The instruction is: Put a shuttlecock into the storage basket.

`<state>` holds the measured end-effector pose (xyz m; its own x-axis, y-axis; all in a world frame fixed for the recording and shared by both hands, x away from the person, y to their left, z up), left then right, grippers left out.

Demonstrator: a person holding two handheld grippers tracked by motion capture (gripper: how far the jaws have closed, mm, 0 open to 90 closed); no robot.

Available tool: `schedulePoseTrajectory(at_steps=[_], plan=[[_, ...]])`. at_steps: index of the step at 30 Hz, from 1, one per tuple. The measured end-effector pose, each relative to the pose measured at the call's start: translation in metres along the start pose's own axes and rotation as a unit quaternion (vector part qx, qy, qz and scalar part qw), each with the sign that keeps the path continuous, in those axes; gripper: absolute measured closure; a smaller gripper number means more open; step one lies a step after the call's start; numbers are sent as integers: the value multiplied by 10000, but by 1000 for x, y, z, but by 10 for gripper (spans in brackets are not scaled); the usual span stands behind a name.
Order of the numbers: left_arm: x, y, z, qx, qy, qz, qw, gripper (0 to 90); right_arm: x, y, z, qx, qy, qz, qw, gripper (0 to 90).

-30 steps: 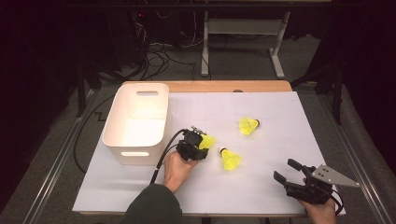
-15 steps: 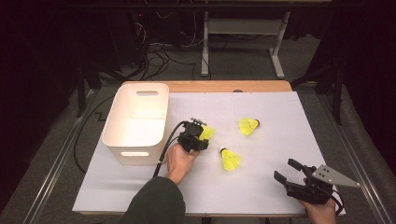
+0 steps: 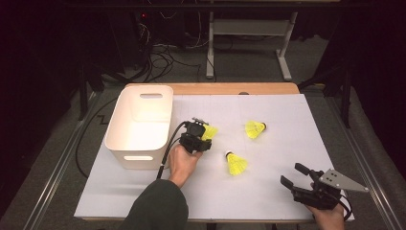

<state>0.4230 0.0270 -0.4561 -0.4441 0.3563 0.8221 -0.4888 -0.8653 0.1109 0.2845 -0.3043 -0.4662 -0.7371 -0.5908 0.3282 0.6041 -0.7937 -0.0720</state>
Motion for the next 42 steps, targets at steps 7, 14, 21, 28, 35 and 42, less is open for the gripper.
schedulePoseTrajectory(at_steps=[7,14,21,28,35,42], plan=[[1,4,15,-12,-54,0,10000,606,0,0,0,-9,10,17,10000,257],[0,6,24,-39,-169,122,9998,606,1,0,0,-11,10,51,10000,256],[3,7,33,-83,-225,207,9995,607,1,0,0,-12,15,61,10000,256],[8,7,41,-116,-211,219,9995,611,1,0,0,-18,18,54,10000,255],[15,6,47,-100,-215,202,9995,616,1,0,0,-27,19,60,10000,255],[21,4,50,-116,-196,202,9995,616,0,1,0,-31,17,58,10000,254]])
Point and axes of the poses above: each handheld gripper's, and its own axes: x roughly backward along the jaws, z roughly out of its top, y roughly to its right, the point moved 4 cm from there along -x, roughly forward along the jaws, and after that the axes turned 1 degree about x, right-handed, at the moved point
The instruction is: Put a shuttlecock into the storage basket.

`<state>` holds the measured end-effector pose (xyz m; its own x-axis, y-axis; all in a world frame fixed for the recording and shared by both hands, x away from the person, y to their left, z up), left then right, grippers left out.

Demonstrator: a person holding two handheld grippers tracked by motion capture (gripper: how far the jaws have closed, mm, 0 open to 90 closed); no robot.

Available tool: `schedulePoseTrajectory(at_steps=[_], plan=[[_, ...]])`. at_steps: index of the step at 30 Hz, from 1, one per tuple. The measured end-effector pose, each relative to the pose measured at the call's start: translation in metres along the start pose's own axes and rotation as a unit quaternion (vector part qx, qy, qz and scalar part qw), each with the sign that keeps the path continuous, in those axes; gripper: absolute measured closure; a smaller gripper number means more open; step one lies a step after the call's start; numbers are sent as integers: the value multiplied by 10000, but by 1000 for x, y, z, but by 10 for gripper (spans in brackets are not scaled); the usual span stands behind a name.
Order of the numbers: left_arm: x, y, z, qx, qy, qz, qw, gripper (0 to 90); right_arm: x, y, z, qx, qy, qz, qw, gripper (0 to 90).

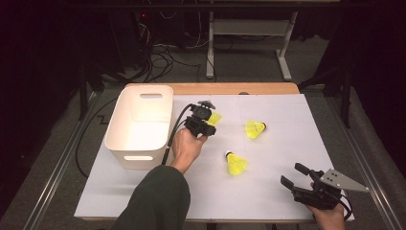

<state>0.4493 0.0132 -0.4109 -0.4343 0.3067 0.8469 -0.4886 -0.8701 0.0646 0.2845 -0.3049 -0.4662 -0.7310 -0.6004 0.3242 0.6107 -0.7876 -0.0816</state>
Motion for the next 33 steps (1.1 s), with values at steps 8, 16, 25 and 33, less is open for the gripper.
schedulePoseTrajectory(at_steps=[8,16,25,33], plan=[[9,1,5,-66,77,-20,9999,618,0,0,0,-8,1,-10,10000,253],[14,-4,8,-9,67,-49,10000,620,0,0,0,18,-13,-2,10000,254],[25,-5,14,-104,126,56,9999,623,0,0,0,10,-12,-4,10000,254],[29,-9,18,-161,99,144,9997,625,-1,-1,0,37,-37,-3,10000,254]])
Point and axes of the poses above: each handheld gripper's, and its own axes: x roughly backward along the jaws, z roughly out of its top, y roughly to its right, the point moved 4 cm from there along -x, roughly forward along the jaws, and after that the axes turned 1 degree about x, right-handed, at the moved point
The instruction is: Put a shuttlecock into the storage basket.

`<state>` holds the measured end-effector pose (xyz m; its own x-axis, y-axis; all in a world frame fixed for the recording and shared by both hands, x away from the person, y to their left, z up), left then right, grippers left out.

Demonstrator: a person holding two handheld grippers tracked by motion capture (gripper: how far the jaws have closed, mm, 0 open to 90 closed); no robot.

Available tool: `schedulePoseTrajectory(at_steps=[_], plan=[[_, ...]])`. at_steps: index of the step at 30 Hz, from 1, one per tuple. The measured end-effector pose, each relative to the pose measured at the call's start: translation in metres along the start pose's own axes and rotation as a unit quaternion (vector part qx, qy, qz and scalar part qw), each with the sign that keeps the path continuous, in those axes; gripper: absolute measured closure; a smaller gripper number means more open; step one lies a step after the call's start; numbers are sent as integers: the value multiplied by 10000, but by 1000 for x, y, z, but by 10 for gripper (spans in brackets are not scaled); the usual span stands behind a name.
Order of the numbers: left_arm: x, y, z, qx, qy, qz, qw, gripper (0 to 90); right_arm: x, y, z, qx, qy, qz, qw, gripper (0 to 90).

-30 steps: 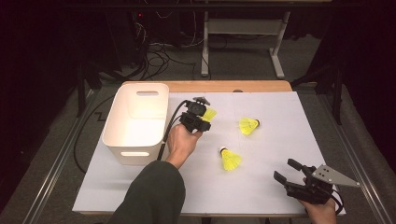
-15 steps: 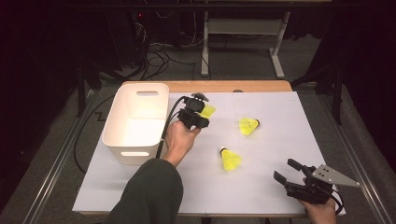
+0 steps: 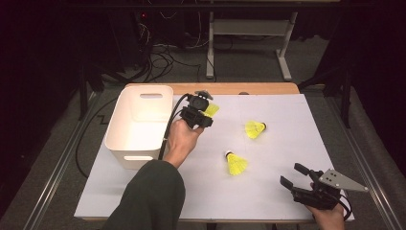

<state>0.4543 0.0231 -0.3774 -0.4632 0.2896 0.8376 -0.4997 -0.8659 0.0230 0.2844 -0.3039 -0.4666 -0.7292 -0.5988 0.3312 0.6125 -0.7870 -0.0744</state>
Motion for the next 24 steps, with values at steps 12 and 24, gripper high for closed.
schedulePoseTrajectory(at_steps=[12,24], plan=[[9,-9,2,13,77,21,10000,626,-1,0,0,-3,-23,14,10000,255],[19,-20,1,97,104,-7,9999,626,-1,0,-1,-10,-30,25,10000,254]])
Point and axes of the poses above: each handheld gripper's, and its own axes: x roughly backward along the jaws, z roughly out of its top, y roughly to its right, the point moved 4 cm from there along -x, roughly forward along the jaws, and after that the axes turned 1 degree about x, right-handed, at the moved point
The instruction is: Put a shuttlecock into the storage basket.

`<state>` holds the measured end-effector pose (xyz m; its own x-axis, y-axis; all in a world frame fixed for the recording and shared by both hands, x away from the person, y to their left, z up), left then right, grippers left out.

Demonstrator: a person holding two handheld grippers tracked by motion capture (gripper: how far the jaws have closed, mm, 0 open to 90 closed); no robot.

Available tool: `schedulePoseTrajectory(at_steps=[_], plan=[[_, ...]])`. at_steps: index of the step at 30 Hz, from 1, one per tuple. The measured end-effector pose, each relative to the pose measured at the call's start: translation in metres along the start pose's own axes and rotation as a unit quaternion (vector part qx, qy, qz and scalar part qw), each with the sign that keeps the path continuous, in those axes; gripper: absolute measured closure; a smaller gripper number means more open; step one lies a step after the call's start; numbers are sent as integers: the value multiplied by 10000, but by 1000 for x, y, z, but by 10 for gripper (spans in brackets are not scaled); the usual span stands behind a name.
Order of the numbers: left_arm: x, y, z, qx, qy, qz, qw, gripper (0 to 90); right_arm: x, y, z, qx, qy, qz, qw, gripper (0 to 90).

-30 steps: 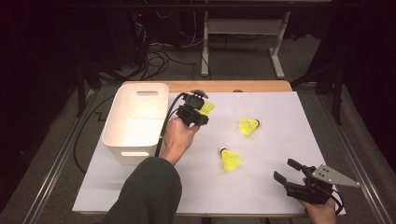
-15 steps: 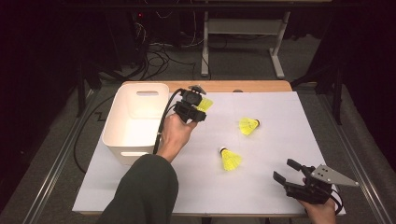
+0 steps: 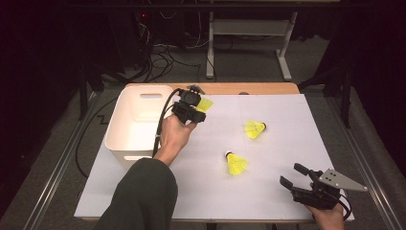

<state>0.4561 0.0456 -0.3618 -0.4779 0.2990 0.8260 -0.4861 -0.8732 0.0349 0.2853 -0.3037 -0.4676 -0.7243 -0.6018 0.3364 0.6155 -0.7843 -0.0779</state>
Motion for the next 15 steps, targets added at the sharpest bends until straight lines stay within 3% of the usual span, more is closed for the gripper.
schedulePoseTrajectory(at_steps=[15], plan=[[13,-8,1,2,36,18,10000,627,0,0,0,-10,-17,1,10000,254]])
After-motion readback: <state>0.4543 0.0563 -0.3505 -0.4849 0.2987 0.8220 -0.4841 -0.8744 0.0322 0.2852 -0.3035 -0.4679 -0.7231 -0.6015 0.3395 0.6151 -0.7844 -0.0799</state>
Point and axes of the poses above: each handheld gripper's, and its own axes: x roughly backward along the jaws, z roughly out of its top, y roughly to its right, the point moved 4 cm from there along -x, roughly forward along the jaws, and after that the axes turned 1 degree about x, right-handed, at the moved point
